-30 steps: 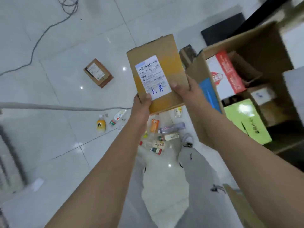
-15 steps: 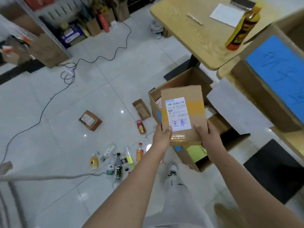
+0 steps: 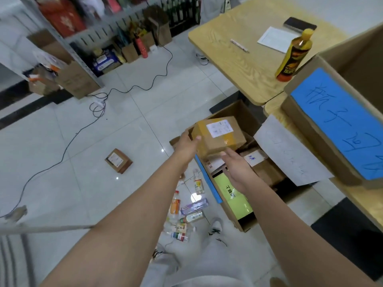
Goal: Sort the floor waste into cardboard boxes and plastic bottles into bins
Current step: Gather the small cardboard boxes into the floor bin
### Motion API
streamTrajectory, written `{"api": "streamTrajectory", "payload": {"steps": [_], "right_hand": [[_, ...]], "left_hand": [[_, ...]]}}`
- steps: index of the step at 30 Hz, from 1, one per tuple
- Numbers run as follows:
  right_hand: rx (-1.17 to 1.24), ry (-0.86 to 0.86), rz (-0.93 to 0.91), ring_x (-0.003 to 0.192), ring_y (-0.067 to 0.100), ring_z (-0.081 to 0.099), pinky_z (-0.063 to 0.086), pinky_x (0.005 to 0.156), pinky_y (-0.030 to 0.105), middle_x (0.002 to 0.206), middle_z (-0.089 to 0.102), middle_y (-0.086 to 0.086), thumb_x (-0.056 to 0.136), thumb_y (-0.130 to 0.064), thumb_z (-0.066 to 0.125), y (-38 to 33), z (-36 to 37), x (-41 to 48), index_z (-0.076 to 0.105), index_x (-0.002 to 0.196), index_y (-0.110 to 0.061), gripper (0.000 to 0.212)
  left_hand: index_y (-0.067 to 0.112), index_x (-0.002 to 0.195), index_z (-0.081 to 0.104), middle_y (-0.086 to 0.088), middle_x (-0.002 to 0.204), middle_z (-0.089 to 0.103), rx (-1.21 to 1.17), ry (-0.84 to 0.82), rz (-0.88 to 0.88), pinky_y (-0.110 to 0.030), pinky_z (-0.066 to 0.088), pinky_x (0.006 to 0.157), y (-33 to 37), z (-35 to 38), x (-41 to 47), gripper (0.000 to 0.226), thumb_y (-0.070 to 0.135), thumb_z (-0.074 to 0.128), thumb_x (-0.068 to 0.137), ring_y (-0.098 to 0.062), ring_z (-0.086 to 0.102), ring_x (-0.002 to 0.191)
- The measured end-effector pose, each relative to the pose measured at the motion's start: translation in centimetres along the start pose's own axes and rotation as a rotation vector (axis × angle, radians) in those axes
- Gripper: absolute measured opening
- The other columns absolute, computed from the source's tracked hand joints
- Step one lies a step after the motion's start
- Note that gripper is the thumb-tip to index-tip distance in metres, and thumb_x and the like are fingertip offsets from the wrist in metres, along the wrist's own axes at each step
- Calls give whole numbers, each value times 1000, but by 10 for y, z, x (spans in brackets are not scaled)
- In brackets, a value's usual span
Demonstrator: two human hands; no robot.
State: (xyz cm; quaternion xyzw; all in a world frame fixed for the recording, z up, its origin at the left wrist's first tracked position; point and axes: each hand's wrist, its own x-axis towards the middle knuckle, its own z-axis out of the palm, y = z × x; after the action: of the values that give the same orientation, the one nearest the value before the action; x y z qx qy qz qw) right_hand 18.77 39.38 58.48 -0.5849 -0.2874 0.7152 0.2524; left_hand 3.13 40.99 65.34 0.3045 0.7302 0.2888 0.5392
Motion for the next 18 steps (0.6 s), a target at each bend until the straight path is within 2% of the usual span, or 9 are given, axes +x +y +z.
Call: {"api": "streamTrajectory", "payload": {"steps": [2,4,5,7,10,14,18], "right_hand": [[-25,-48,10,145,18,31,24,120,45,155,37,-6,102,-31,46,7,8,3,30,153,-28,53],[-47,-70,24,143,18,34,26,119,48,154,39,-9,95,-40,51,14,12,8,32,151,-32,60],[-57,-78,26,143,18,34,27,118,49,154,39,-9,92,-44,52,16,15,10,32,151,-33,63],[-72,-77,18,144,19,32,27,118,51,155,37,-7,95,-44,50,16,21,10,32,151,-31,61],[-86,-60,16,145,20,29,26,119,52,157,34,-5,98,-42,49,14,33,6,33,151,-31,56],[-59,-25,11,144,20,32,29,118,49,156,34,-4,101,-35,48,15,54,4,33,152,-27,53],[-65,-1,-15,143,20,33,31,118,43,156,34,-3,103,-26,47,20,85,-1,33,152,-22,51]], "left_hand": [[16,149,28,-1,148,40,-2,-2,-25,-33,34,102,-13,0,-3,51,27,45,102,-20,37,136],[15,144,37,4,130,47,-28,7,-30,-30,34,97,-23,1,-9,44,24,44,102,-15,42,127],[15,142,40,5,128,48,-40,8,-29,-31,34,98,-27,0,-10,42,23,45,102,-14,42,126],[15,140,43,-1,139,48,-39,-4,-26,-34,33,102,-35,-5,-12,41,25,46,101,-21,40,134],[14,145,36,-4,150,39,-41,22,-64,-39,30,109,-39,-19,-16,47,27,46,101,-25,34,140],[15,148,31,-3,154,34,-49,53,-73,-33,30,108,-54,-47,-14,50,27,44,102,-23,33,140],[17,145,38,-3,150,38,-99,79,-107,-31,34,103,-77,-86,-14,46,29,44,101,-22,37,137]]}}
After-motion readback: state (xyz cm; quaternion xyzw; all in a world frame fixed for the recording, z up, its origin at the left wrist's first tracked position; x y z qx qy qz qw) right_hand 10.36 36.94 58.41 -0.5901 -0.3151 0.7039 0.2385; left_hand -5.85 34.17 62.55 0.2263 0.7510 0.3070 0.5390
